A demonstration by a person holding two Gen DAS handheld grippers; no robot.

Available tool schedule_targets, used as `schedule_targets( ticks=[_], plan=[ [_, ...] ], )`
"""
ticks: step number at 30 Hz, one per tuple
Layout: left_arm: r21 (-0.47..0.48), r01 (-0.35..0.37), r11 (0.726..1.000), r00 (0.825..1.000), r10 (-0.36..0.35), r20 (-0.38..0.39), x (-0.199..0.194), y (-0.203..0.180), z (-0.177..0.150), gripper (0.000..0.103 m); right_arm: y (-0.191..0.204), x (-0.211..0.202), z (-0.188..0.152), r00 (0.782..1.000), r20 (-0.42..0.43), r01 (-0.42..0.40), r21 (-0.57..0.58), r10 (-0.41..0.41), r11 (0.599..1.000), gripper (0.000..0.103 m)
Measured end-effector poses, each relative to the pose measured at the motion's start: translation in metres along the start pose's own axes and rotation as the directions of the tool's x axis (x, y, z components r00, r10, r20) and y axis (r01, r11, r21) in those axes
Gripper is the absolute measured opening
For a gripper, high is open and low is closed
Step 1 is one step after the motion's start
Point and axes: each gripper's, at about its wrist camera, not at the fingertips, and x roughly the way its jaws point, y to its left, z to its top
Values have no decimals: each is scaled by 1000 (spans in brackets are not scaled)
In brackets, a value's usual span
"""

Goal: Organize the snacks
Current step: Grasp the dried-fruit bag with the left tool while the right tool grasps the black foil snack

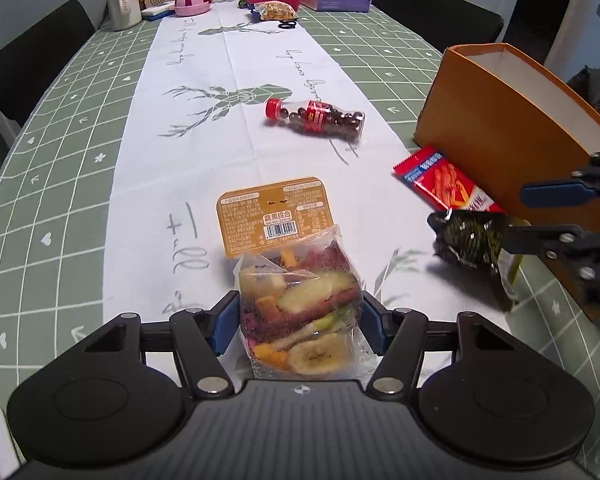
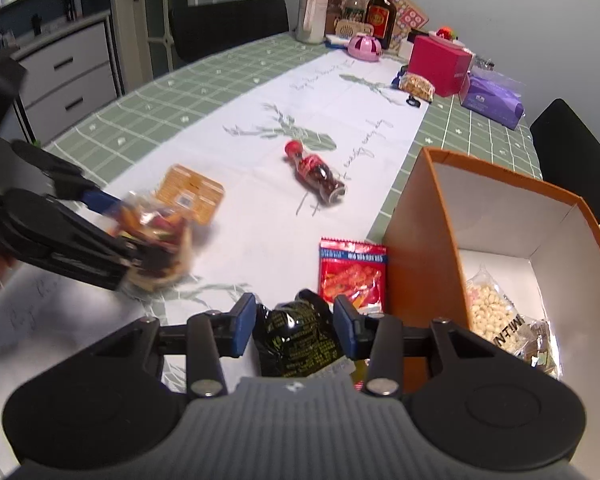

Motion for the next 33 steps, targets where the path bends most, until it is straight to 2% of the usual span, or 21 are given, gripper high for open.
schedule_targets(
  ticks=[6,18,21,26,33],
  plan=[
    [24,11,1000,1000,-11,-5,-10,9,-14,71,15,21,-4,998,-44,43,-60,-46,997,44],
    [37,18,999,1000,-18,-2,-12,10,-19,72,27,51,-12,989,-81,113,-141,-126,983,45],
    [38,14,999,1000,-14,3,-11,10,-20,73,24,51,-13,990,-83,101,-113,-111,988,39],
    [32,8,999,1000,-8,16,-14,9,-21,68,22,47,-13,993,-91,70,-88,-78,994,38],
    [33,26,999,1000,-26,14,-15,10,-19,65,21,36,-9,997,-61,44,-61,-48,997,38]
  ],
)
